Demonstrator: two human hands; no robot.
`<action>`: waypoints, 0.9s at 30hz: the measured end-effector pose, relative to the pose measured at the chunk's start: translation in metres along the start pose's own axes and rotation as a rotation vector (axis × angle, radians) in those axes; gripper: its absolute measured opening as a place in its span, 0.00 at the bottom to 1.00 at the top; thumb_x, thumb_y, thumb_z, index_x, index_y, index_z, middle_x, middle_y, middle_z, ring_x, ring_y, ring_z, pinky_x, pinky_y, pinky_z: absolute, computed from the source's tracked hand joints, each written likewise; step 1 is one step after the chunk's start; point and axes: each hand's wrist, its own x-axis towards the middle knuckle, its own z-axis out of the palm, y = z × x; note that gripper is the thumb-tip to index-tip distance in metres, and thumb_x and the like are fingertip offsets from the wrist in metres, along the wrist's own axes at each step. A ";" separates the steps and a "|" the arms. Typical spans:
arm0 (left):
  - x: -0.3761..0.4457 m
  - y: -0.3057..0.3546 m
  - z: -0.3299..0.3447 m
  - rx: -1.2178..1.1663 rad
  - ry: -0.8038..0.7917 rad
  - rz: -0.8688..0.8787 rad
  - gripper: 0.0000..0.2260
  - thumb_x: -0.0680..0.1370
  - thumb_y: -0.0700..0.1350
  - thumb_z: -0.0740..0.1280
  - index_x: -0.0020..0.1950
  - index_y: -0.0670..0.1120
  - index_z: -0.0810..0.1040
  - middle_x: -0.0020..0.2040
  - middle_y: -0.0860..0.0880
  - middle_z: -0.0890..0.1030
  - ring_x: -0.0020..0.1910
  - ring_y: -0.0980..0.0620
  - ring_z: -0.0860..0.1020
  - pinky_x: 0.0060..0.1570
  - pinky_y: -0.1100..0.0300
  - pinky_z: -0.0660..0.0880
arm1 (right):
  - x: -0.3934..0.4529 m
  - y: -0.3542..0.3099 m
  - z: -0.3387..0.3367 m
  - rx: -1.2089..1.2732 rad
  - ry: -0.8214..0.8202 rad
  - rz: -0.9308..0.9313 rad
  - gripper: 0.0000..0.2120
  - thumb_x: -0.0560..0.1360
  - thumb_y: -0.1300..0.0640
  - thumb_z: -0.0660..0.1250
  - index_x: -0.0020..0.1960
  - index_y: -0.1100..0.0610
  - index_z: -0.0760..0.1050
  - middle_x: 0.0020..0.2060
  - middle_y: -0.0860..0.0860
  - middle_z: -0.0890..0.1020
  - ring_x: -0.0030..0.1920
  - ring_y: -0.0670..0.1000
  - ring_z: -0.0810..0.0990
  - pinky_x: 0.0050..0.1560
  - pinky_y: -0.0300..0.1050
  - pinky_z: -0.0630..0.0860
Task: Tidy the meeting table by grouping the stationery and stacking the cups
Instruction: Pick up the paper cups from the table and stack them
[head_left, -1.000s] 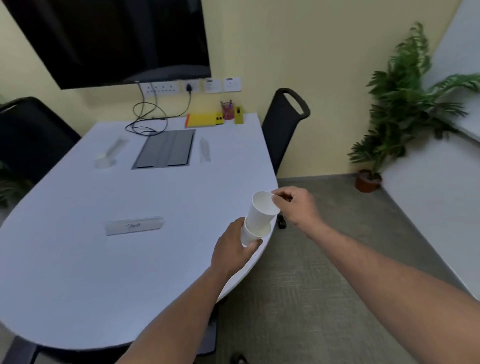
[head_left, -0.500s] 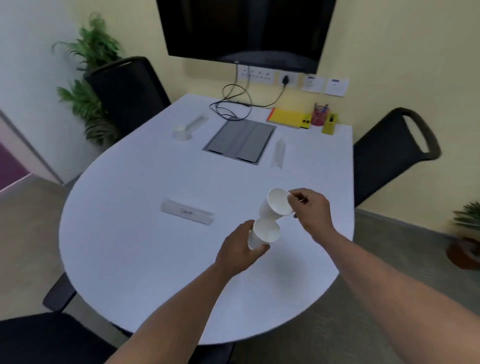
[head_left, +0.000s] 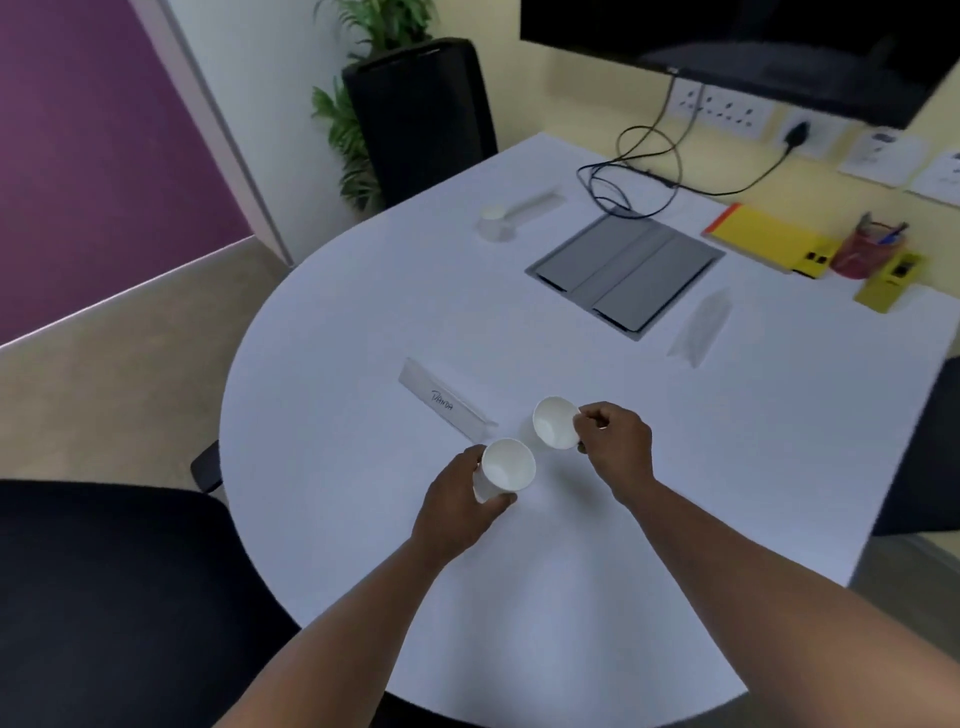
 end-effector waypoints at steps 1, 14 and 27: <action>0.000 0.001 0.002 -0.007 0.027 -0.026 0.27 0.68 0.59 0.74 0.64 0.56 0.73 0.58 0.59 0.79 0.56 0.56 0.78 0.56 0.52 0.78 | 0.008 0.002 0.004 -0.046 -0.042 -0.016 0.05 0.73 0.60 0.67 0.44 0.55 0.82 0.36 0.50 0.84 0.37 0.53 0.84 0.46 0.50 0.82; -0.006 0.008 0.000 0.040 0.249 -0.180 0.27 0.69 0.59 0.75 0.65 0.58 0.71 0.60 0.61 0.78 0.56 0.60 0.77 0.55 0.56 0.78 | 0.052 0.026 0.047 -0.223 -0.315 -0.073 0.07 0.74 0.61 0.66 0.47 0.60 0.82 0.40 0.54 0.85 0.46 0.55 0.82 0.51 0.49 0.78; -0.013 0.017 0.010 0.026 0.274 -0.224 0.27 0.70 0.58 0.75 0.66 0.58 0.71 0.60 0.63 0.77 0.56 0.62 0.77 0.56 0.59 0.78 | 0.061 0.037 0.039 -0.252 -0.260 -0.128 0.13 0.78 0.52 0.65 0.58 0.58 0.79 0.51 0.55 0.82 0.53 0.54 0.80 0.54 0.46 0.73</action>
